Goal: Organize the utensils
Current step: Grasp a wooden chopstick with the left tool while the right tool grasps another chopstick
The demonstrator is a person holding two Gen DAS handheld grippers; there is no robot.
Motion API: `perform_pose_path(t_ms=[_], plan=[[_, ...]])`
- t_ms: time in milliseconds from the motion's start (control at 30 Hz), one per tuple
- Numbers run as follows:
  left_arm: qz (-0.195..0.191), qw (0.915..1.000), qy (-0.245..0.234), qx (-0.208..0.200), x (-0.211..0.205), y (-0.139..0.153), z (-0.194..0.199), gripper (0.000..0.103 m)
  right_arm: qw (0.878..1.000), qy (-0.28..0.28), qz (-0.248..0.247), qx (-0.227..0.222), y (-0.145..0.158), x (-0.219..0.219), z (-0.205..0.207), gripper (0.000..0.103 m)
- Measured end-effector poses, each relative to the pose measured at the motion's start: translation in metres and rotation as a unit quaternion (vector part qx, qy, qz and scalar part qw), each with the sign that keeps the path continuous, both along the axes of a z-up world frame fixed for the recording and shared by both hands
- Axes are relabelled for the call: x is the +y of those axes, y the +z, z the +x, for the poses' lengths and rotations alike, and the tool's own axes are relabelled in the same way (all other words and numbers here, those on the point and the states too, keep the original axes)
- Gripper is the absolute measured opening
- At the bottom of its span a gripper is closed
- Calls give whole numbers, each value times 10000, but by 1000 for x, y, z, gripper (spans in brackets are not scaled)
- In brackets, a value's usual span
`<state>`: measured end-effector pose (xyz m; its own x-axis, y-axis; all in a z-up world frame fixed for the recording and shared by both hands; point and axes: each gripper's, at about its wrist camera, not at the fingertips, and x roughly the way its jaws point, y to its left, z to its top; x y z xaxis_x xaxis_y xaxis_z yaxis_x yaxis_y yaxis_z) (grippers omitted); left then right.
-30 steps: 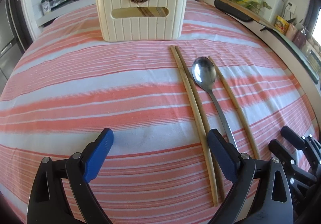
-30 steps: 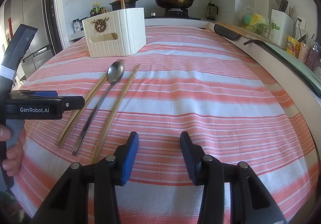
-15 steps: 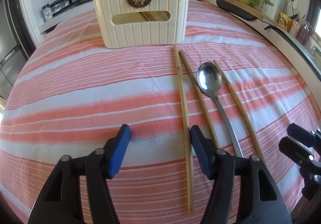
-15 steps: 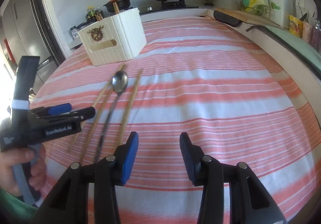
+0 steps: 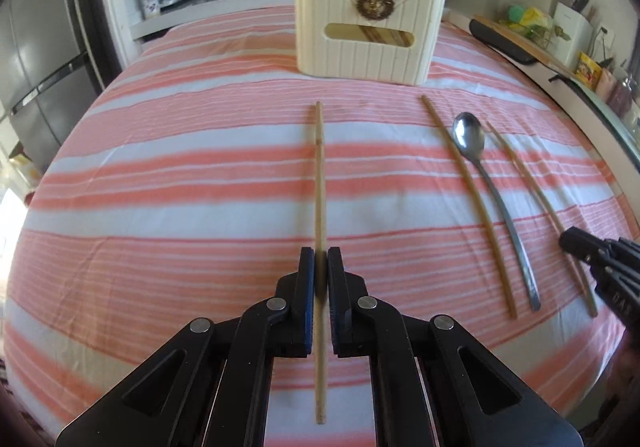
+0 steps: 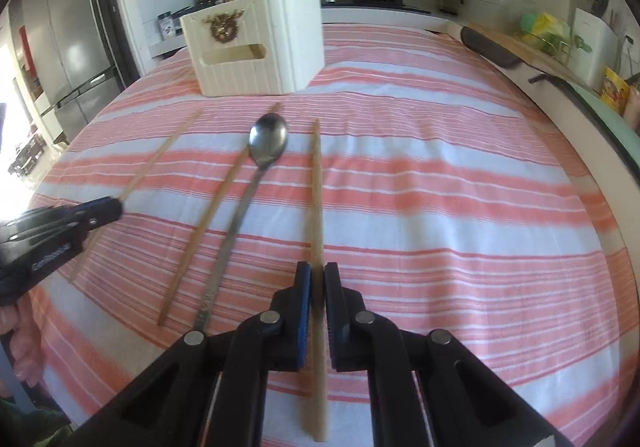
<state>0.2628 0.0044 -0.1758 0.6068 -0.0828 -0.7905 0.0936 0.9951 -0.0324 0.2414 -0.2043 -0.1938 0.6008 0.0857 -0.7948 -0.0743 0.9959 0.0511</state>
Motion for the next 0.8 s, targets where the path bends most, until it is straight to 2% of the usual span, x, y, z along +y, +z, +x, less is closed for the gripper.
perform_pose_path(t_ms=[67, 133, 167, 200, 233, 267, 300, 467, 633, 700, 800], plan=[[-44, 9999, 46, 81, 13, -2, -14, 5, 10000, -39, -63, 50, 1, -7, -9, 7], [-124, 9998, 57, 122, 23, -3, -26, 14, 9999, -20, -90, 121, 3, -10, -16, 8], [-198, 9997, 34, 140, 27, -2, -29, 34, 9998, 8, -69, 168, 4, -12, -19, 8], [-281, 9995, -9, 163, 29, -1, -30, 61, 9998, 37, -23, 204, 5, -14, -20, 14], [-357, 9992, -48, 169, 31, 1, -30, 72, 9997, 78, 61, 212, 7, -15, -21, 24], [-405, 9991, -71, 135, 33, 3, -29, 80, 9996, 108, 149, 203, 10, -17, -20, 29], [-414, 9990, -108, 104, 34, 6, -25, 80, 9995, 123, 203, 194, 12, -18, -19, 34], [-292, 9981, -381, 392, 36, 3, 6, 80, 9977, 380, 241, 503, 11, -16, 4, 34], [47, 9969, -492, 618, 41, -2, 40, 77, 9937, 698, -165, 867, 3, -9, 31, 34], [80, 9953, -579, 767, 40, -3, 57, 64, 9923, 817, -286, 890, 3, -6, 43, 34], [246, 9930, -757, 877, 29, -2, 77, 56, 9904, 899, -353, 985, 3, -1, 67, 34]])
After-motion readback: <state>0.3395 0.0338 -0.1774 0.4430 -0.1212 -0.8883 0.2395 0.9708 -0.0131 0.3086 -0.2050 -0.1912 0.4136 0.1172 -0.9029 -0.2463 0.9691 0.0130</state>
